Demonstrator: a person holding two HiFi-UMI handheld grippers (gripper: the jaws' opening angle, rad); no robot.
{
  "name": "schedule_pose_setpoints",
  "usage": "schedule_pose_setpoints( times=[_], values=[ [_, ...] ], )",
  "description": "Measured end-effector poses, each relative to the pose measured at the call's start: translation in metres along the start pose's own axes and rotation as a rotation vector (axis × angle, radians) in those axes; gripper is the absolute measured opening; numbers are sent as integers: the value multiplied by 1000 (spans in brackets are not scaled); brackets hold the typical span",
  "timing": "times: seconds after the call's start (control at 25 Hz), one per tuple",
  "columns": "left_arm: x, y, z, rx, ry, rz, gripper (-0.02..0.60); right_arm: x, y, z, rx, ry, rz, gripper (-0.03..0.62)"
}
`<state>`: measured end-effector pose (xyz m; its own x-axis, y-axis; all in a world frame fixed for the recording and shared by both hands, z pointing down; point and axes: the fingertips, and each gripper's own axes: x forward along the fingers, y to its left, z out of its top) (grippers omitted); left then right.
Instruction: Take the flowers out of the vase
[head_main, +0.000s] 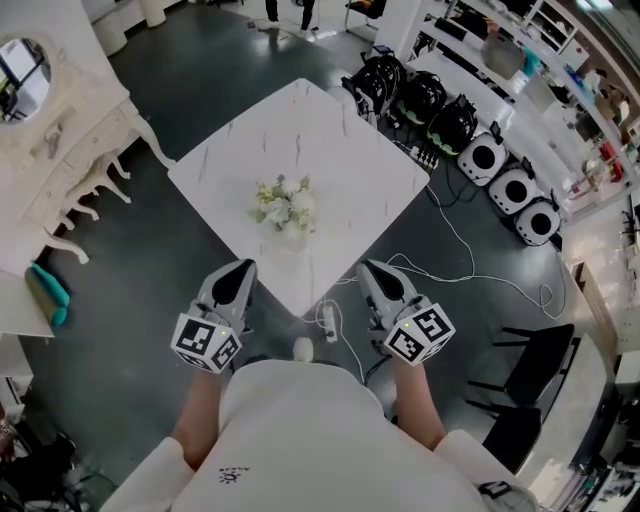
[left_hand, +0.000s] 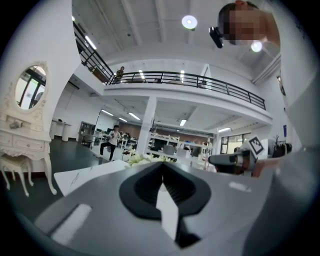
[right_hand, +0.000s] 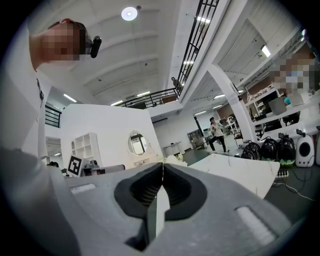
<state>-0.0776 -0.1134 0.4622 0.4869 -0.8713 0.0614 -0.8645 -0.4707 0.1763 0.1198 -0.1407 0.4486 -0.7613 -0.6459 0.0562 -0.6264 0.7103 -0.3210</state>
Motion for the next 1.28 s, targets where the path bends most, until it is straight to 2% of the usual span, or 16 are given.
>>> schedule_pose_setpoints(
  times=[0.24,0.56,0.88,1.2,1.28],
  values=[
    [10,3,0,0,-5,31,-11,7,-13,0,4,7,29,2],
    [9,8,-8,3,21,66,-9,15,-6,-4,20,11,75,2],
    [23,18,-8,5,26,38,-6,32,-2,-5,24,4,72,2],
    [48,36,-7,2,43,-19,94,42,-15,-2,26,-10,7,2],
    [57,38,-6,-1,48,-52,161,45,-20,0,27,-18,-12,2]
  ],
)
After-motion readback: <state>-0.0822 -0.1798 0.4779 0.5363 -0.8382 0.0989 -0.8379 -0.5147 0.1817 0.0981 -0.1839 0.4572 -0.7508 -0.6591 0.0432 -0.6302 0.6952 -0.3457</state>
